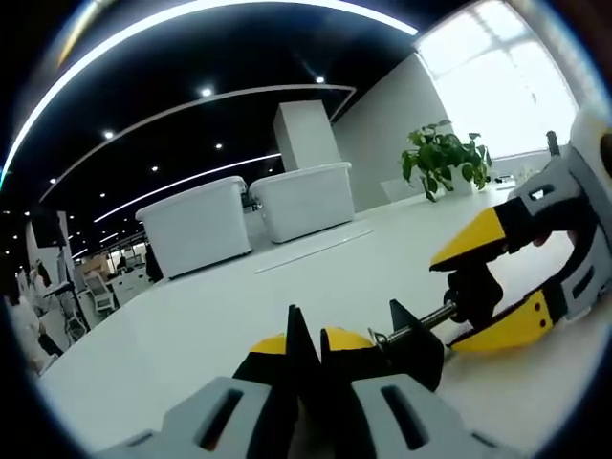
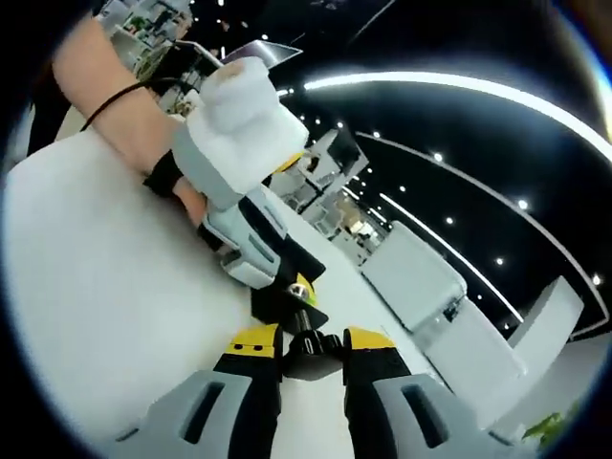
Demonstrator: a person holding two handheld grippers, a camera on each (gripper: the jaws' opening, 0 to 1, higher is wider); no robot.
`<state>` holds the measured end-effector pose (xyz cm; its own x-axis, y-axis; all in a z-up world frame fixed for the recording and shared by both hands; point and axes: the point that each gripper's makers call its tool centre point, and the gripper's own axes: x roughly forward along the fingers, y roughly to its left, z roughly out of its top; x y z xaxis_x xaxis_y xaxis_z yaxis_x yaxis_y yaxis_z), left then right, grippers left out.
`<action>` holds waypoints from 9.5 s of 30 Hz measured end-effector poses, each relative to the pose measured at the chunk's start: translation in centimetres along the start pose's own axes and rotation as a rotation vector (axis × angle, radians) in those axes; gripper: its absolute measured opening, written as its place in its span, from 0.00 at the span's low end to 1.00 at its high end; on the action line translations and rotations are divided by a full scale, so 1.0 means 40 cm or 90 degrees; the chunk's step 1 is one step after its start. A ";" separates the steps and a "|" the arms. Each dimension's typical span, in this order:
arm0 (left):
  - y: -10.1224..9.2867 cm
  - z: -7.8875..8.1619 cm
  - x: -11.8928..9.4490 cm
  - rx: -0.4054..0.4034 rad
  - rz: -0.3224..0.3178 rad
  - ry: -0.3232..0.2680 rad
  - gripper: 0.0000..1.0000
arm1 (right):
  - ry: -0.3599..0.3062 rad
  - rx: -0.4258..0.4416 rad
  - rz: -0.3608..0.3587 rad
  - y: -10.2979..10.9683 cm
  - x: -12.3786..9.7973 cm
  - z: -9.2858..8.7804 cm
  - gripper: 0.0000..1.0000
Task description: Clamp the fixed fixture on the desktop, loosen the retaining clip, secure it to the edge of the desk, and tighten the retaining clip.
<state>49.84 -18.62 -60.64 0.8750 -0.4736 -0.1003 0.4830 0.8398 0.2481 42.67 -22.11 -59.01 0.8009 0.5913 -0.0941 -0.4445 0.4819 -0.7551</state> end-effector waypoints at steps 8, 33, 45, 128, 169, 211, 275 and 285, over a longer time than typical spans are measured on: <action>-0.002 0.000 -0.001 0.002 0.000 -0.001 0.10 | 0.008 0.092 -0.001 -0.016 0.001 -0.020 0.30; -0.001 0.002 0.000 0.003 -0.002 -0.001 0.10 | -0.054 0.666 0.096 -0.060 0.002 -0.032 0.27; -0.002 0.002 0.002 0.001 -0.002 -0.001 0.09 | -0.037 0.611 0.109 -0.053 0.015 -0.052 0.24; 0.004 0.001 -0.002 0.001 0.007 0.001 0.09 | -0.026 0.194 0.022 -0.035 0.006 -0.019 0.22; -0.003 0.001 -0.002 -0.001 0.000 -0.001 0.09 | -0.046 0.272 0.056 -0.023 0.008 -0.014 0.24; -0.003 0.002 -0.003 0.002 -0.003 -0.002 0.09 | -0.021 0.779 0.141 -0.083 0.029 -0.089 0.22; -0.002 0.003 -0.001 0.002 0.001 -0.003 0.09 | -0.085 0.606 0.108 -0.059 -0.001 -0.013 0.16; 0.000 0.003 -0.003 0.002 0.002 -0.003 0.09 | -0.097 0.501 0.085 -0.045 -0.012 0.007 0.16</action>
<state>49.72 -18.61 -60.52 0.8766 -0.4718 -0.0948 0.4796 0.8405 0.2520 42.99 -23.08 -57.45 0.6834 0.7298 -0.0181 -0.7294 0.6814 -0.0604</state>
